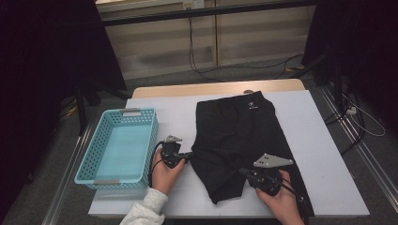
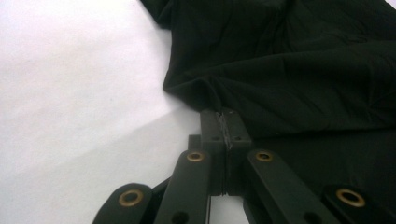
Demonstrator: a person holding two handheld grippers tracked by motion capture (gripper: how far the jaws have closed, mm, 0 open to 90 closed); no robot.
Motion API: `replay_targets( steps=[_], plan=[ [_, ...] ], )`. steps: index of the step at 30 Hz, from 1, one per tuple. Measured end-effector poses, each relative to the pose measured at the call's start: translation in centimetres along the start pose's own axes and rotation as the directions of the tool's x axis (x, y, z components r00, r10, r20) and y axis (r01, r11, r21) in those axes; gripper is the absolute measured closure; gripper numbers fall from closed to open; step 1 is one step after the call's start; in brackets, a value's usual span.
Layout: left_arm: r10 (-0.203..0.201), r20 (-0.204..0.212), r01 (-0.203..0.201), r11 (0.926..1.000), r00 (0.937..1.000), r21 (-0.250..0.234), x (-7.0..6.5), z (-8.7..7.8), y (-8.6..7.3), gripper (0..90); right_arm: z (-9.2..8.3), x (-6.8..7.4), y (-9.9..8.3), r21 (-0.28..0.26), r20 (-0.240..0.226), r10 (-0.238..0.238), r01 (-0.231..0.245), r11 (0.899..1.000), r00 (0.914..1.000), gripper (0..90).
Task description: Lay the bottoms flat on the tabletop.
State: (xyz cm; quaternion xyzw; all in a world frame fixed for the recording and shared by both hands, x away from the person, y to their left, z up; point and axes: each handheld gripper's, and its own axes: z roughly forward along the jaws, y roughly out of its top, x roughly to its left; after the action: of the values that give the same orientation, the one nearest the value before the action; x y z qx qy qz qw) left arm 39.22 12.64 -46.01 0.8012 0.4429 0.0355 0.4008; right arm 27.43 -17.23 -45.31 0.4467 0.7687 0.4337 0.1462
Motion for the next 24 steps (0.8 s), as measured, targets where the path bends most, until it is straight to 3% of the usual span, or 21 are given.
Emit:
replay_targets(
  steps=[2, 5, 7, 9, 16, 24],
  plan=[
    [-0.001, 0.004, 0.001, 1.0000, 1.0000, -0.004, -0.1, -0.1, 0.0, 90.0, 0.1, 0.4, 0.0, 0.015, -0.005, -0.034, 0.034, 0.999, 0.9994, 89.2],
    [0.002, -0.001, -0.002, 1.0000, 1.0000, -0.008, 0.1, -0.2, 0.0, 90.0, 0.3, 0.7, 0.1, 0.009, -0.024, -0.038, 0.038, 0.999, 0.9990, 84.0],
    [-0.010, -0.006, 0.010, 0.9998, 0.9999, -0.017, 0.3, -0.3, 0.0, 90.0, 0.3, 1.1, 0.2, 0.012, -0.048, -0.061, 0.061, 0.998, 0.9970, 74.6],
    [-0.016, -0.005, 0.016, 0.9997, 0.9999, -0.017, 0.6, -0.4, -0.1, 90.0, 0.2, 1.4, 0.4, -0.004, -0.077, -0.053, 0.053, 0.999, 0.9956, 67.5],
    [-0.022, -0.004, 0.022, 0.9997, 0.9998, -0.013, 0.7, -0.3, -0.1, 89.6, -0.6, 1.3, 0.8, -0.011, -0.072, -0.063, 0.063, 0.998, 0.9954, 65.3],
    [-0.020, 0.004, 0.020, 0.9997, 0.9998, -0.014, 0.7, -0.9, -0.1, 87.6, 0.6, 2.2, -0.5, 0.071, -0.122, -0.087, 0.096, 0.993, 0.9888, 62.0]
  ],
)
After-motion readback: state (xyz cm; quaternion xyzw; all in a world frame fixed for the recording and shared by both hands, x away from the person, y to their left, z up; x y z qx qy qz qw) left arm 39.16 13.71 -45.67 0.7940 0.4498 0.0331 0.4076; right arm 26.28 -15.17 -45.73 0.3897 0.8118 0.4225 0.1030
